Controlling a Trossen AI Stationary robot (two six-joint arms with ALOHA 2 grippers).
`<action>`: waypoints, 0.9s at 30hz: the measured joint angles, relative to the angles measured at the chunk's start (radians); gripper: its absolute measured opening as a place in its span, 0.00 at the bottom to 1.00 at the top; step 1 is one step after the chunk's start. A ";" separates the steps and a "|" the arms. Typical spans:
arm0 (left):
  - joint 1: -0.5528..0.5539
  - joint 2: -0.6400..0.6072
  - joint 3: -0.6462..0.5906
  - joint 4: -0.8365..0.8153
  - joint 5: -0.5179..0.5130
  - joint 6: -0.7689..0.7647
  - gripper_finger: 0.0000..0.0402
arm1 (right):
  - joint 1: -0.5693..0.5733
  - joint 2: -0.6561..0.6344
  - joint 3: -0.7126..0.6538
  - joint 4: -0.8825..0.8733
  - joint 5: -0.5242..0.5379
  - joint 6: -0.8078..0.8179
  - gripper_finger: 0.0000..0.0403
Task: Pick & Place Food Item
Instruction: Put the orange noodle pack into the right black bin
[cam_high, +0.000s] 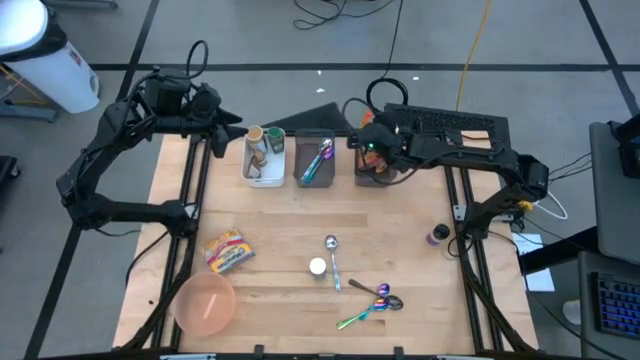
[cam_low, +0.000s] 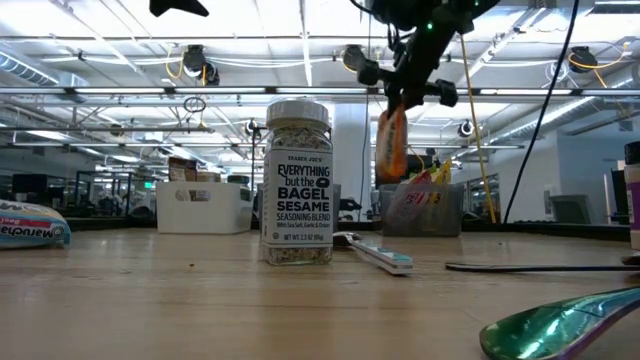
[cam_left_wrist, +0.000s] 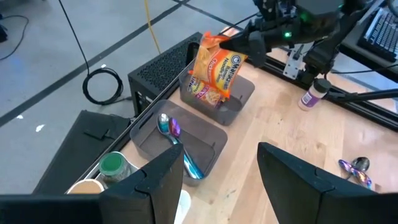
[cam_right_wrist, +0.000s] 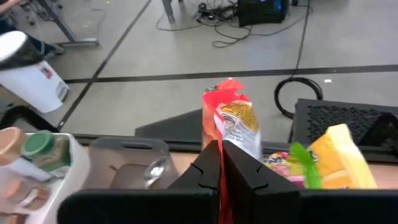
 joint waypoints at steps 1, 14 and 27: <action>0.000 0.000 0.000 0.000 0.000 -0.003 0.53 | -0.005 0.000 -0.006 0.001 0.001 0.002 0.00; 0.000 0.000 0.000 0.000 0.001 -0.032 0.53 | -0.074 0.001 -0.166 0.207 -0.098 0.006 0.00; 0.000 0.000 0.000 0.001 0.000 -0.047 0.53 | -0.120 0.001 -0.188 0.221 -0.103 0.017 0.00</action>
